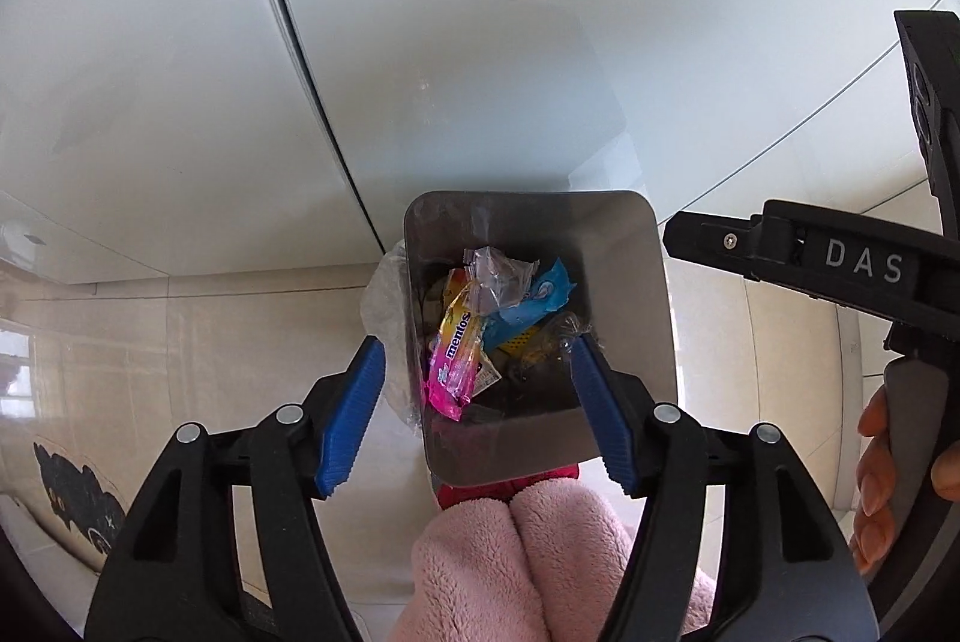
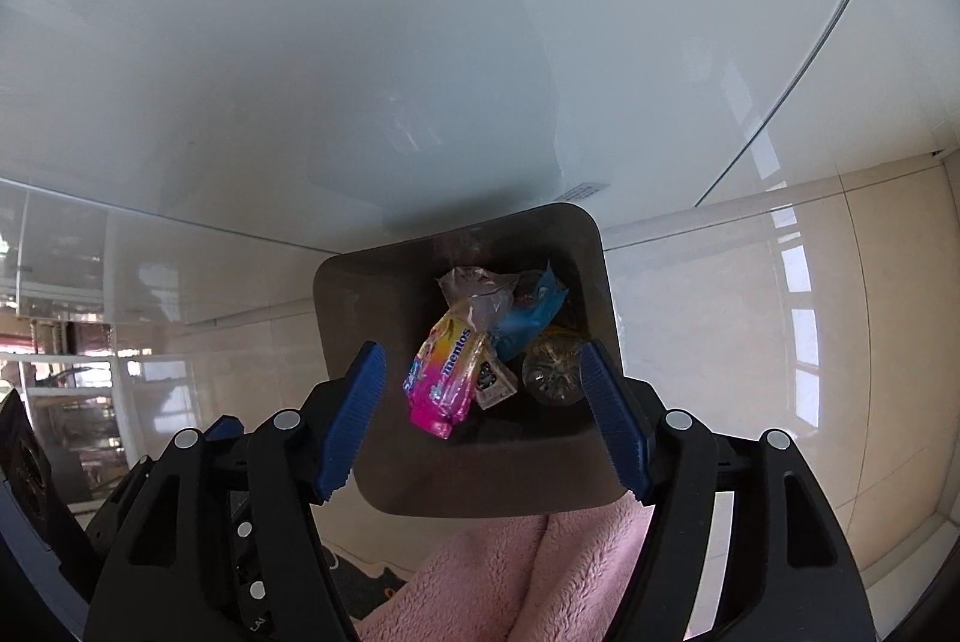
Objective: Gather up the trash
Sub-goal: 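Raise both tools back toward the trash on the counter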
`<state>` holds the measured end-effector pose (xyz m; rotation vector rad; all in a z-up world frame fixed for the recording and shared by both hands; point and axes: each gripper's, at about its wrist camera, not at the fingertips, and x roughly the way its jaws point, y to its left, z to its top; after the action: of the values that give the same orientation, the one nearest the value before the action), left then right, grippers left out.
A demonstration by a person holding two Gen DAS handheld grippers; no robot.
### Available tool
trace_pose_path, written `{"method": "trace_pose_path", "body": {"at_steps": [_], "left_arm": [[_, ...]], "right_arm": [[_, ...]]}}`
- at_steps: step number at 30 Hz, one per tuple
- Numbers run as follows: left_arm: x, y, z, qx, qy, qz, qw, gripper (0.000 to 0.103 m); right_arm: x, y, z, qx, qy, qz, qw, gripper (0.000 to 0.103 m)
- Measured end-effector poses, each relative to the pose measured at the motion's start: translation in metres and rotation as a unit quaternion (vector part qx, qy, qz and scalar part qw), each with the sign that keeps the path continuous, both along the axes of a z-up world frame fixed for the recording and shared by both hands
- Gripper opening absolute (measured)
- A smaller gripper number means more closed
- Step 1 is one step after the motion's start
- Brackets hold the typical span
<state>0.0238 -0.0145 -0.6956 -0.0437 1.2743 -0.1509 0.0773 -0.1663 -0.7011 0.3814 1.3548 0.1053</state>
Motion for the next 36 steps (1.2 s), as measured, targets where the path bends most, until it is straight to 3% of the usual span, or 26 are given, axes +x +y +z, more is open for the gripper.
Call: {"method": "trace_pose_path", "body": {"at_steps": [5, 7, 10, 15, 19, 22, 31, 36], "left_arm": [[-0.013, -0.003, 0.048, 0.004, -0.036, -0.005, 0.9993, 0.067], [-0.02, -0.001, 0.069, 0.0, -0.051, -0.005, 0.9987, 0.071], [-0.031, 0.002, 0.097, -0.003, -0.071, -0.006, 0.9975, 0.076], [-0.048, 0.009, 0.141, -0.022, -0.098, 0.0, 0.995, 0.081], [-0.056, 0.012, 0.178, -0.027, -0.12, -0.001, 0.9924, 0.088], [-0.06, 0.011, 0.209, -0.026, -0.151, -0.005, 0.9882, 0.095], [-0.05, 0.011, 0.307, -0.041, -0.201, -0.012, 0.9785, 0.095], [-0.03, 0.013, 0.352, -0.043, -0.232, -0.009, 0.9717, 0.095]], "right_arm": [[-0.017, 0.002, 0.044, -0.009, -0.034, 0.01, 0.999, 0.072], [-0.028, 0.0, 0.068, -0.015, -0.058, 0.008, 0.998, 0.084], [-0.039, -0.006, 0.105, -0.02, -0.092, 0.01, 0.996, 0.091], [-0.058, -0.012, 0.169, -0.032, -0.142, 0.02, 0.989, 0.093], [-0.072, -0.021, 0.22, -0.042, -0.186, 0.02, 0.981, 0.099], [-0.079, -0.028, 0.256, -0.045, -0.217, 0.019, 0.975, 0.1], [-0.085, -0.044, 0.346, -0.044, -0.284, 0.008, 0.958, 0.1], [-0.072, -0.046, 0.379, -0.049, -0.306, 0.004, 0.951, 0.1]]}}
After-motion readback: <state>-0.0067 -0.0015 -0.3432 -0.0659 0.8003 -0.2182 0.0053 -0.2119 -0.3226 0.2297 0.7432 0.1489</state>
